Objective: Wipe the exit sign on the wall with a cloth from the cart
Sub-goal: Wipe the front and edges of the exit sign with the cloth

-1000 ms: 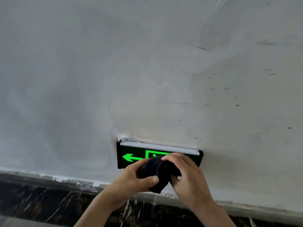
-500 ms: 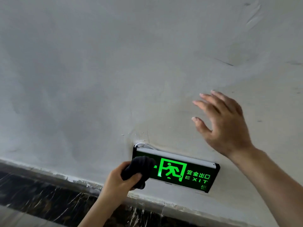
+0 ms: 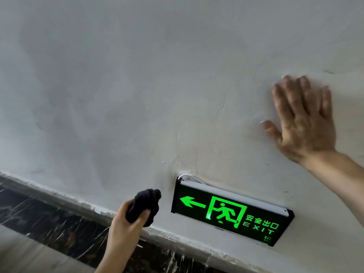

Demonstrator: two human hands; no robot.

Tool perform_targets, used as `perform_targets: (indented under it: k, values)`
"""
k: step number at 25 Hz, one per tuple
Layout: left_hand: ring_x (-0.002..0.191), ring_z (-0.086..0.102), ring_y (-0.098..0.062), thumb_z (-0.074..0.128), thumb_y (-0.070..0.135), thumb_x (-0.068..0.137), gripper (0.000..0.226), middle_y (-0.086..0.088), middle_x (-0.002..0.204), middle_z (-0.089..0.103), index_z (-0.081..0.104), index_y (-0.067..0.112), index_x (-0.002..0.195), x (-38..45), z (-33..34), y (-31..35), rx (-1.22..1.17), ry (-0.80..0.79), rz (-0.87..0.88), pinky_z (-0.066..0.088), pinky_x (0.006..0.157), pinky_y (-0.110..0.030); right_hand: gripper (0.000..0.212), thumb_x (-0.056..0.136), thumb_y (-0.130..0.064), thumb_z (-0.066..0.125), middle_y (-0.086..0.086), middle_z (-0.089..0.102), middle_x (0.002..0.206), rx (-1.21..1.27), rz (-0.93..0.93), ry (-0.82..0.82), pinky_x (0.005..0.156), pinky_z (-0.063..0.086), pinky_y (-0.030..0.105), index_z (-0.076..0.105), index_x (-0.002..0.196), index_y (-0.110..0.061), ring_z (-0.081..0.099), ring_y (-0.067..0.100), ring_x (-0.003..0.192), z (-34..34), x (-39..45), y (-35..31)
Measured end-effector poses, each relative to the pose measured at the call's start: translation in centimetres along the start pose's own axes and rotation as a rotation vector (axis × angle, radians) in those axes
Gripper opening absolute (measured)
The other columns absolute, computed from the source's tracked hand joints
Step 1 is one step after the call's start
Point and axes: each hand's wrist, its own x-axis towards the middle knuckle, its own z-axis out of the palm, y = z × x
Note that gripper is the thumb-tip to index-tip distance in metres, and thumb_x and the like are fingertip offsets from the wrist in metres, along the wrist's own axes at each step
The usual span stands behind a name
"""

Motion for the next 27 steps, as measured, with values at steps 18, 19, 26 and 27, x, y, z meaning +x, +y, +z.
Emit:
perform_targets:
  k: [18,19,26,27]
  values:
    - [0.107,0.059,-0.01,0.066,0.019,0.089,0.041,0.011,0.113,0.065,0.058,0.055,0.107,5.2,8.2,0.4,-0.143,-0.019,0.148,0.051,0.09,-0.037,0.071,0.096,-0.052,0.036,0.009,0.015,0.157,-0.204,-0.078,0.265,0.113,0.013,0.062,0.019,0.153,-0.013,0.023,0.041,0.142,4.7,-0.5,-1.1]
    - [0.106,0.061,-0.015,0.064,0.014,0.09,0.04,0.007,0.111,0.067,0.061,0.051,0.106,5.2,8.3,0.4,-0.162,-0.039,0.132,0.053,0.092,-0.043,0.071,0.095,-0.052,0.036,0.009,0.016,0.157,-0.206,-0.076,0.268,0.113,0.012,0.061,0.02,0.153,-0.013,0.023,0.041,0.142,4.7,-0.5,-1.1]
    - [0.093,0.066,-0.012,0.061,0.016,0.085,0.035,0.005,0.099,0.072,0.067,0.044,0.105,5.9,8.1,1.1,-0.208,-0.083,0.14,0.051,0.076,-0.029,0.071,0.094,-0.053,0.034,0.011,0.027,0.156,-0.211,-0.075,0.281,0.115,0.009,0.058,0.022,0.153,-0.015,0.019,0.038,0.142,5.0,-0.4,-1.1]
    - [0.09,0.067,-0.013,0.06,0.02,0.082,0.034,0.006,0.096,0.073,0.068,0.044,0.105,6.1,8.0,1.1,-0.202,-0.1,0.121,0.052,0.075,-0.03,0.071,0.094,-0.054,0.033,0.011,0.026,0.156,-0.216,-0.075,0.283,0.115,0.009,0.058,0.022,0.153,-0.015,0.019,0.038,0.142,5.1,-0.4,-1.0]
